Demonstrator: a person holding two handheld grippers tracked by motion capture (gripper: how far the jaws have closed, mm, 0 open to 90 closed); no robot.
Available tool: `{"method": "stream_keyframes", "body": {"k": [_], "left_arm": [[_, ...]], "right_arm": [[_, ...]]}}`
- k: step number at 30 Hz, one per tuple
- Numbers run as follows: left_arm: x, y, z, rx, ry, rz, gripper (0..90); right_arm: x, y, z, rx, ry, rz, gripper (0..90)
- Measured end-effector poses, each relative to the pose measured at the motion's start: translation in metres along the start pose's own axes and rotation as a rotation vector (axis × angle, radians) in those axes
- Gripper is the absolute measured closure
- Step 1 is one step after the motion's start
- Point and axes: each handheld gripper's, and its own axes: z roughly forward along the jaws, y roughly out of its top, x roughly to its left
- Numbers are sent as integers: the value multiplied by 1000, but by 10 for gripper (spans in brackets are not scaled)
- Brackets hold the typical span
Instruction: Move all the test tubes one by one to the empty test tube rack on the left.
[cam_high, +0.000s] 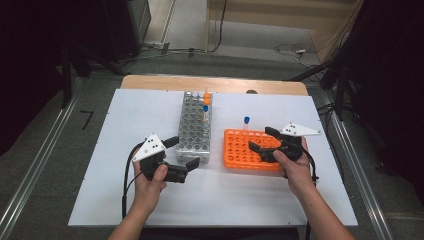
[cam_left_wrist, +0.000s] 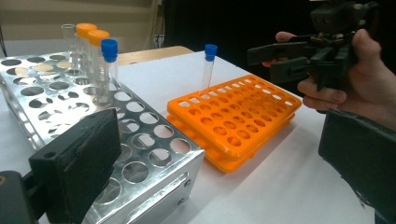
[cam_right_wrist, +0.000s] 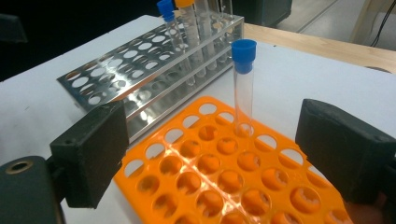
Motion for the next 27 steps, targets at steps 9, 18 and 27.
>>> {"method": "stream_keyframes", "body": {"k": [9,18,27], "left_arm": [[2,-2,0,-1,1,-10,0],[1,-2,1,3,0,-11,0],[1,-2,2,2,-2,-14,0]], "right_arm": [[-8,4,31,39,-71,63,230],[-9,8,53,85,-121,86,452],[-10,12,68,173,-168,106,651]]}}
